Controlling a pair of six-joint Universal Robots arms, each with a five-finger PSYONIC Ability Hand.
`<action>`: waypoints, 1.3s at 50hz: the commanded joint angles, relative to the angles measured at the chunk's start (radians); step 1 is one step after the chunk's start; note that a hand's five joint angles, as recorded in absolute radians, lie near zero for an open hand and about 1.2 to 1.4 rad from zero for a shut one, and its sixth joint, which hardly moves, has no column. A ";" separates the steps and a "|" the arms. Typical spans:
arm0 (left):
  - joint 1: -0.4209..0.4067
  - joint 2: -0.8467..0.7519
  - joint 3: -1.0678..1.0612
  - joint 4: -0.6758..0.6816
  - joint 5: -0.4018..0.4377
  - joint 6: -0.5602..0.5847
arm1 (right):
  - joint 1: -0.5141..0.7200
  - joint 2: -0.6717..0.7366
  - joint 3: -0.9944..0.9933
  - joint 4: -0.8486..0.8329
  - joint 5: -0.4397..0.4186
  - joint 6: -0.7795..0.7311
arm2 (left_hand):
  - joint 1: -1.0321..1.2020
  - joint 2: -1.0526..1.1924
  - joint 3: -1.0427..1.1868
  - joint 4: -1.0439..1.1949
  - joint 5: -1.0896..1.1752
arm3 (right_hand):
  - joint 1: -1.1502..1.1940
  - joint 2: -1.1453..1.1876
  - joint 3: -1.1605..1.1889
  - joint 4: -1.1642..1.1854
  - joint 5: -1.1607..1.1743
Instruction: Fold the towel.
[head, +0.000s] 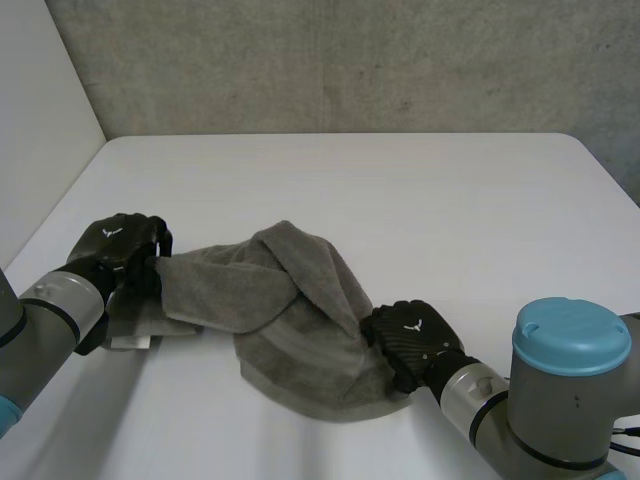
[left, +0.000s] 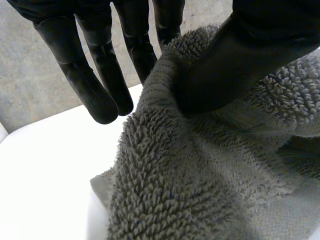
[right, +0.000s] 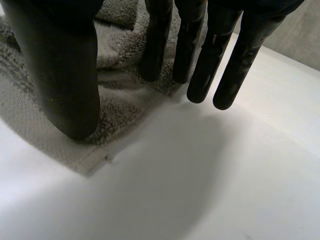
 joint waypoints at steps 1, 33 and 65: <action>0.000 0.001 -0.003 0.001 0.000 0.000 | 0.028 0.012 -0.026 -0.005 0.000 0.001 | -0.137 -0.179 -0.176 -0.172 -0.368 | 0.027 0.040 0.023 0.023 0.019; -0.001 0.011 -0.001 -0.005 0.023 -0.003 | 0.018 -0.209 -0.112 0.002 -0.003 0.056 | -0.140 -0.182 -0.179 -0.175 -0.371 | 0.757 0.770 0.753 0.753 0.749; 0.002 0.016 0.013 -0.005 0.023 -0.002 | 0.097 0.127 -0.244 0.068 0.076 0.121 | -0.160 -0.202 -0.199 -0.196 -0.391 | 0.150 0.163 0.146 0.146 0.142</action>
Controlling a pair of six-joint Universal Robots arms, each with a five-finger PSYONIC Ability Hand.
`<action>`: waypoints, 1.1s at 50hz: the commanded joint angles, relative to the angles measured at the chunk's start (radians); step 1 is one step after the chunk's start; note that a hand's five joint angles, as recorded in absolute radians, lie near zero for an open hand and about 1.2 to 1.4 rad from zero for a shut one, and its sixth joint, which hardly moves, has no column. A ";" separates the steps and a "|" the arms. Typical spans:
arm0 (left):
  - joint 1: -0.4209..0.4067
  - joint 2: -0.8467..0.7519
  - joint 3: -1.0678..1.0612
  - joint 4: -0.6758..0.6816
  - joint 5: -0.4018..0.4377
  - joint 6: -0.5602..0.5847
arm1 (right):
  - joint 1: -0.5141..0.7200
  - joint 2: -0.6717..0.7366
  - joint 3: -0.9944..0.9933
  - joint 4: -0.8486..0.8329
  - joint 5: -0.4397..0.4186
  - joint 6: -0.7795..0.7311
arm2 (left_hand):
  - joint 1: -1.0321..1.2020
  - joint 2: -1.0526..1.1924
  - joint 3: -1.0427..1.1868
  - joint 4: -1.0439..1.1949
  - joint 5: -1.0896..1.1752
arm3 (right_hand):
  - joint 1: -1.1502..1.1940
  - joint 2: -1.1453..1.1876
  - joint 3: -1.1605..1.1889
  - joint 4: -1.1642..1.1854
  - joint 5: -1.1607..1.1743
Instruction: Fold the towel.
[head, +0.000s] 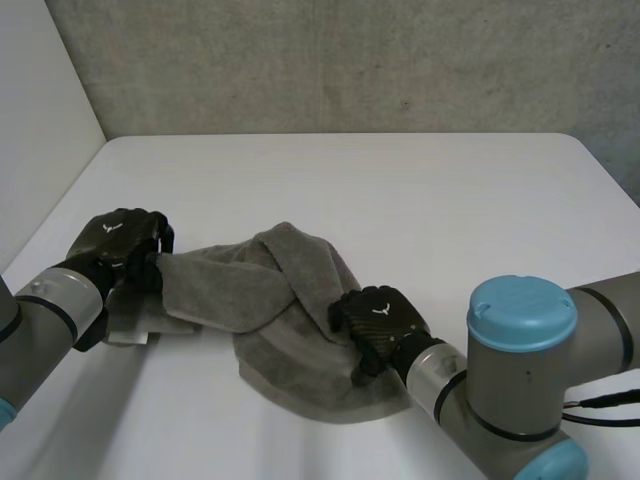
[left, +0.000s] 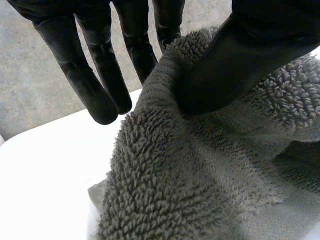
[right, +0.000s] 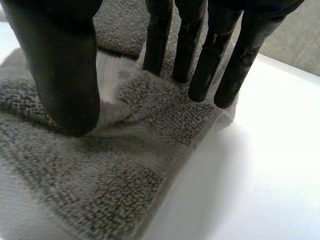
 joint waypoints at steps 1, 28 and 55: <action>-0.003 0.000 0.009 0.000 -0.001 0.002 | 0.005 0.046 -0.069 0.000 0.063 0.049 | -0.152 -0.163 -0.159 -0.158 -0.356 | 0.428 0.427 0.428 0.428 0.431; -0.100 -0.140 0.888 -0.026 0.035 -0.107 | -0.061 0.008 -0.939 0.031 -0.024 -0.213 | -0.003 -0.013 -0.010 -0.008 -0.207 | 0.774 0.772 0.773 0.773 0.776; 0.041 -0.201 0.303 0.093 0.148 -0.232 | -0.282 0.077 -0.580 0.210 -0.226 -0.515 | -0.003 -0.013 -0.010 -0.008 -0.207 | 0.774 0.772 0.773 0.773 0.776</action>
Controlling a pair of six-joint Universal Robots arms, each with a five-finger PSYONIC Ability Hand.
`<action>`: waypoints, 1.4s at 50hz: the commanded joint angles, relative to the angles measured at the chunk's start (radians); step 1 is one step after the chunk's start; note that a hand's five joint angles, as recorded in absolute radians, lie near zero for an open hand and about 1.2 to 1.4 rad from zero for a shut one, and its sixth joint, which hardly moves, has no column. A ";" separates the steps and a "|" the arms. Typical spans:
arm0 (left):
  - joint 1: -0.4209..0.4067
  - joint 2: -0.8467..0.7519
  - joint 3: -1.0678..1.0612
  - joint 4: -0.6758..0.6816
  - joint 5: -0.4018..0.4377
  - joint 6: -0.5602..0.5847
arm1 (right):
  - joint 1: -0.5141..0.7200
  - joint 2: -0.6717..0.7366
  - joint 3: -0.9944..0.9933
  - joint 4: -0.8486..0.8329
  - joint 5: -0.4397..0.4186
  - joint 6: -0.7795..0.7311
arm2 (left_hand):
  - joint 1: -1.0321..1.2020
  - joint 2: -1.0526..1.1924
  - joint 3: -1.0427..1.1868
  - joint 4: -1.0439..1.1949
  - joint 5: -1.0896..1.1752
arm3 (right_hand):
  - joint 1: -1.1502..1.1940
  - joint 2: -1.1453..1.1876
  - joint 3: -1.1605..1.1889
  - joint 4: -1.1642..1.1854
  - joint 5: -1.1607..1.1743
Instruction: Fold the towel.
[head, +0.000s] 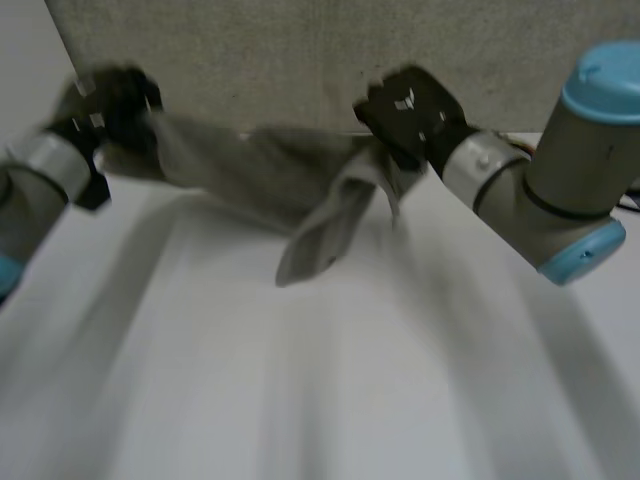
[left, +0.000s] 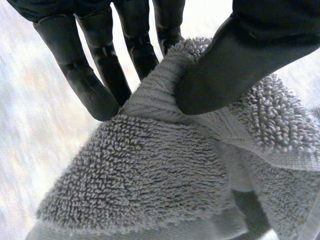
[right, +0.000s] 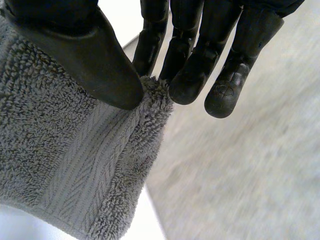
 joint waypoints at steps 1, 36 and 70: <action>0.059 -0.014 -0.212 0.054 0.092 0.039 | -0.103 0.020 0.096 0.089 0.016 -0.010 | -0.012 -0.091 -0.142 -0.117 -0.248 | 0.096 0.125 0.062 0.065 0.085; 0.044 -0.017 -0.228 0.062 0.127 0.050 | -0.144 -0.204 0.387 0.087 0.120 0.061 | -0.012 -0.091 -0.142 -0.117 -0.248 | -0.845 -0.817 -0.880 -0.877 -0.856; 0.043 -0.075 -0.159 0.060 0.121 0.039 | 0.210 0.124 0.371 -0.073 0.189 0.246 | -0.012 -0.091 -0.142 -0.117 -0.248 | -0.748 -0.720 -0.783 -0.780 -0.759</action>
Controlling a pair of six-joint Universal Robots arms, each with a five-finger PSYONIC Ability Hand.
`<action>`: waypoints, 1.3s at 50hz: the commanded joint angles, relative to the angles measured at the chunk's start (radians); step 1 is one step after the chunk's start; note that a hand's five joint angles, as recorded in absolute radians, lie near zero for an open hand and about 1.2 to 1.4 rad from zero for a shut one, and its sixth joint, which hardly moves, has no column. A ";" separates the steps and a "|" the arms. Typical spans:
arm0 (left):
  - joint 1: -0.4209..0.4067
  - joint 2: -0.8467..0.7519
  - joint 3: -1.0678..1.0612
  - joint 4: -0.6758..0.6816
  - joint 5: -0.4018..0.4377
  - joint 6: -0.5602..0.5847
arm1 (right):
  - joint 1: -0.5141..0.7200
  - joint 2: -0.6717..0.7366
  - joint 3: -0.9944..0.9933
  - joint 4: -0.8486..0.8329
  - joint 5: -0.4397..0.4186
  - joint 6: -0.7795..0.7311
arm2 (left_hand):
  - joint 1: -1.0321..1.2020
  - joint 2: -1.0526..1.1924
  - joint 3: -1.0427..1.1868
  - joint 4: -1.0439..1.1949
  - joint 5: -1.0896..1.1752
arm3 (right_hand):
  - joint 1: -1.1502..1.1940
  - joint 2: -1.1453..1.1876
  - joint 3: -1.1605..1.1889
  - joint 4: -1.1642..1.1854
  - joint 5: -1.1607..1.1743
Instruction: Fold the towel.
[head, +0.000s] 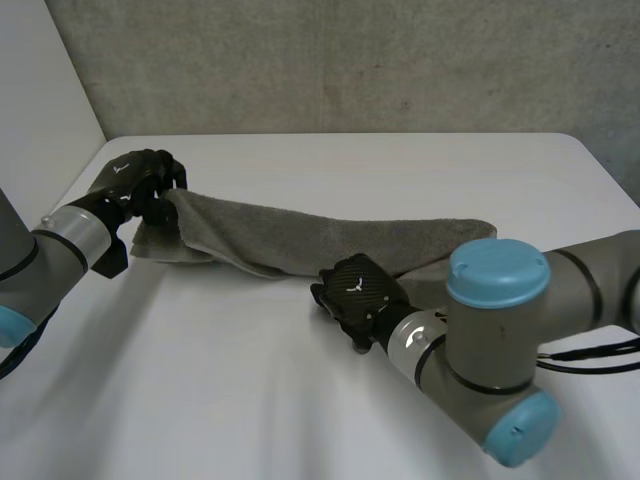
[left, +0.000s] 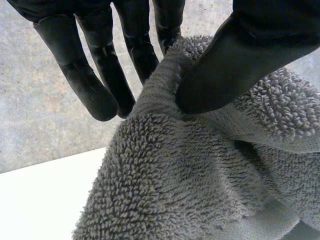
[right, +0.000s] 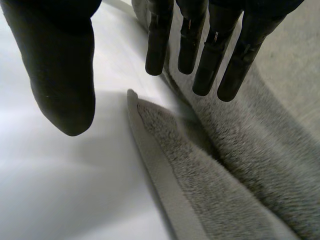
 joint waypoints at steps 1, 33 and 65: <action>0.000 0.002 -0.006 -0.001 -0.001 -0.002 | -0.004 0.113 -0.111 0.002 0.006 0.133 | -0.012 -0.096 -0.143 -0.117 -0.249 | 0.013 0.040 0.023 0.022 0.009; -0.004 0.002 -0.014 0.001 0.003 -0.002 | -0.005 0.239 -0.270 -0.001 0.040 0.156 | -0.012 -0.096 -0.143 -0.117 -0.249 | 0.110 0.137 0.120 0.119 0.106; -0.008 0.002 -0.017 0.001 0.003 -0.002 | -0.007 0.279 -0.324 0.003 0.053 0.145 | -0.012 -0.096 -0.143 -0.117 -0.249 | 0.392 0.418 0.402 0.400 0.387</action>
